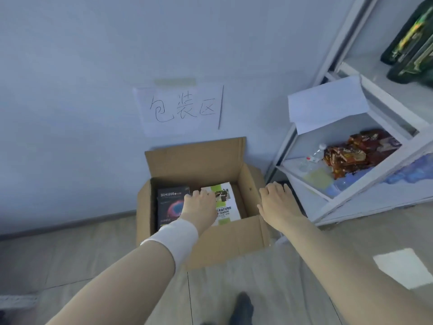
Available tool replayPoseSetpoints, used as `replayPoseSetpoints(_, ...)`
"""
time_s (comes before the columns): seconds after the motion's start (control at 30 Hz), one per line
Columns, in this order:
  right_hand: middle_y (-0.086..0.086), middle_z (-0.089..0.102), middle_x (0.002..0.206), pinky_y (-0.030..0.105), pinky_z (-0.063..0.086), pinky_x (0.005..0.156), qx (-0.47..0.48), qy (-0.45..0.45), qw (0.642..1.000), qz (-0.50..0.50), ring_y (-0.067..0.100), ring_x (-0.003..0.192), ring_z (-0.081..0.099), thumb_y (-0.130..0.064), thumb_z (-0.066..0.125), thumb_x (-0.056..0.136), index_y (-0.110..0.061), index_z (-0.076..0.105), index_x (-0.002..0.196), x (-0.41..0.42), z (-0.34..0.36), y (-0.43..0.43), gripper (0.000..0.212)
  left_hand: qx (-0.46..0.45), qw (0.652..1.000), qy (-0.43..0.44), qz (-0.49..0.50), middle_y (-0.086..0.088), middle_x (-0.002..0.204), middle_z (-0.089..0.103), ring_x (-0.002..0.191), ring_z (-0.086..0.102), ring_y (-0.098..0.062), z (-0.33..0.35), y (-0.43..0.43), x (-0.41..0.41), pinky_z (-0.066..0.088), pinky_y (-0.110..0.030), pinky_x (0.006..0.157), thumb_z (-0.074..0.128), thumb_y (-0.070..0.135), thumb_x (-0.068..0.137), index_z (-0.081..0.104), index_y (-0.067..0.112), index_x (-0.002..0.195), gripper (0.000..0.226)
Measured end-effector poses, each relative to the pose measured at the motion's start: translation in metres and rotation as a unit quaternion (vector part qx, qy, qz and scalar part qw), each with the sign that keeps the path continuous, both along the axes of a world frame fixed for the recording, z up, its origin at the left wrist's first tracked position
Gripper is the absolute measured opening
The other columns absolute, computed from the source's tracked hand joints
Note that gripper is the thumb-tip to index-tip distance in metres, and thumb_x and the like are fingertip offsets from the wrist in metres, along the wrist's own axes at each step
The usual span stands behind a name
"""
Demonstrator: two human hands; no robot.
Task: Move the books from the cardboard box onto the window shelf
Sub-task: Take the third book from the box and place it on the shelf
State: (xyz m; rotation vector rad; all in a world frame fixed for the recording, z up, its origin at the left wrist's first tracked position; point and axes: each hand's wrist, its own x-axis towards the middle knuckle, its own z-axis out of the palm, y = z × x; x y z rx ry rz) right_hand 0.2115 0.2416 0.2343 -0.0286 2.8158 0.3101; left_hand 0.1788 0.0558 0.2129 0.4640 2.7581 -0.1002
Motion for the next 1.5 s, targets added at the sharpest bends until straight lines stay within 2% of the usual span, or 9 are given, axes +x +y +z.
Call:
replayPoseSetpoints(0.43, 0.008, 0.051, 0.134, 0.033, 0.04, 0.102, -0.123, -0.165, 0.979, 0.018, 0.024, 0.122, 0.048, -0.036, 0.037, 0.097, -0.011, 0.044, 0.134, -0.159, -0.183, 0.042, 0.045, 0.063, 0.954, -0.223, 0.189, -0.009, 0.131, 0.054, 0.122, 0.051, -0.028, -0.177, 0.067, -0.121, 0.043, -0.041, 0.097, 0.046, 0.028, 0.094, 0.04, 0.012, 0.134, 0.043)
replayPoseSetpoints(0.57, 0.008, 0.05, 0.138, 0.034, 0.042, 0.101, -0.253, -0.191, 0.932, -0.174, 0.025, 0.125, 0.049, -0.039, 0.041, 0.095, -0.011, 0.04, 0.139, -0.206, -0.284, 0.036, 0.053, 0.157, 0.874, -0.282, 0.363, -0.014, 0.134, 0.053, 0.123, 0.052, -0.031, -0.272, 0.063, -0.152, 0.045, -0.04, 0.097, 0.049, 0.033, 0.094, 0.032, 0.007, 0.14, 0.055)
replayPoseSetpoints(0.73, 0.01, 0.049, 0.139, 0.04, 0.047, 0.099, -0.331, -0.223, 0.852, -0.339, 0.028, 0.124, 0.051, -0.05, 0.05, 0.087, -0.01, 0.044, 0.136, -0.25, -0.417, 0.035, 0.064, 0.256, 0.729, -0.313, 0.553, -0.017, 0.143, 0.048, 0.129, 0.05, -0.032, -0.392, 0.054, -0.183, 0.043, -0.035, 0.097, 0.054, 0.036, 0.093, 0.023, 0.002, 0.147, 0.072)
replayPoseSetpoints(0.83, 0.013, 0.044, 0.143, 0.039, 0.043, 0.103, -0.336, -0.232, 0.819, -0.403, 0.031, 0.13, 0.045, -0.055, 0.057, 0.081, -0.004, 0.039, 0.139, -0.273, -0.469, 0.042, 0.079, 0.306, 0.664, -0.298, 0.614, -0.012, 0.14, 0.052, 0.125, 0.053, -0.031, -0.438, 0.048, -0.193, 0.041, -0.031, 0.086, 0.053, 0.037, 0.093, 0.032, 0.007, 0.145, 0.063)
replayPoseSetpoints(0.97, 0.009, 0.06, 0.127, 0.034, 0.049, 0.088, -0.393, -0.233, 0.756, -0.469, 0.028, 0.111, 0.06, -0.055, 0.065, 0.075, -0.008, 0.054, 0.126, -0.281, -0.501, 0.05, 0.071, 0.352, 0.599, -0.328, 0.64, -0.011, 0.131, 0.061, 0.112, 0.062, -0.029, -0.467, 0.045, -0.186, 0.049, -0.037, 0.093, 0.059, 0.041, 0.089, 0.042, 0.012, 0.138, 0.059)
replayPoseSetpoints(1.17, -0.001, 0.055, 0.114, 0.027, 0.038, 0.08, -0.437, -0.227, 0.704, -0.513, 0.022, 0.103, 0.054, -0.059, 0.066, 0.073, -0.008, 0.05, 0.126, -0.292, -0.509, 0.058, 0.074, 0.35, 0.589, -0.377, 0.624, -0.002, 0.11, 0.063, 0.095, 0.063, -0.022, -0.471, 0.042, -0.183, 0.05, -0.034, 0.085, 0.067, 0.022, 0.086, 0.05, 0.015, 0.117, 0.036)
replayPoseSetpoints(1.27, 0.0, 0.055, 0.103, 0.024, 0.038, 0.064, -0.453, -0.222, 0.685, -0.526, 0.017, 0.087, 0.051, -0.047, 0.069, 0.077, -0.012, 0.052, 0.115, -0.294, -0.51, 0.057, 0.054, 0.351, 0.575, -0.396, 0.624, -0.005, 0.112, 0.067, 0.094, 0.066, -0.023, -0.471, 0.039, -0.188, 0.051, -0.035, 0.085, 0.07, 0.016, 0.083, 0.055, 0.009, 0.117, 0.038)
replayPoseSetpoints(1.33, 0.001, 0.055, 0.102, 0.025, 0.039, 0.07, -0.458, -0.211, 0.671, -0.544, 0.017, 0.088, 0.051, -0.045, 0.069, 0.078, -0.013, 0.054, 0.111, -0.294, -0.514, 0.058, 0.048, 0.355, 0.571, -0.415, 0.612, -0.006, 0.109, 0.068, 0.088, 0.066, -0.017, -0.469, 0.037, -0.192, 0.052, -0.03, 0.078, 0.072, 0.015, 0.082, 0.058, 0.009, 0.118, 0.04)
replayPoseSetpoints(1.5, 0.005, 0.062, 0.123, 0.031, 0.043, 0.086, -0.444, -0.232, 0.645, -0.577, 0.025, 0.112, 0.059, -0.067, 0.071, 0.049, -0.011, 0.059, 0.123, -0.297, -0.515, 0.057, 0.094, 0.359, 0.563, -0.429, 0.608, 0.001, 0.096, 0.065, 0.076, 0.06, -0.005, -0.458, 0.037, -0.196, 0.043, -0.017, 0.059, 0.071, 0.011, 0.082, 0.055, 0.018, 0.097, 0.024)
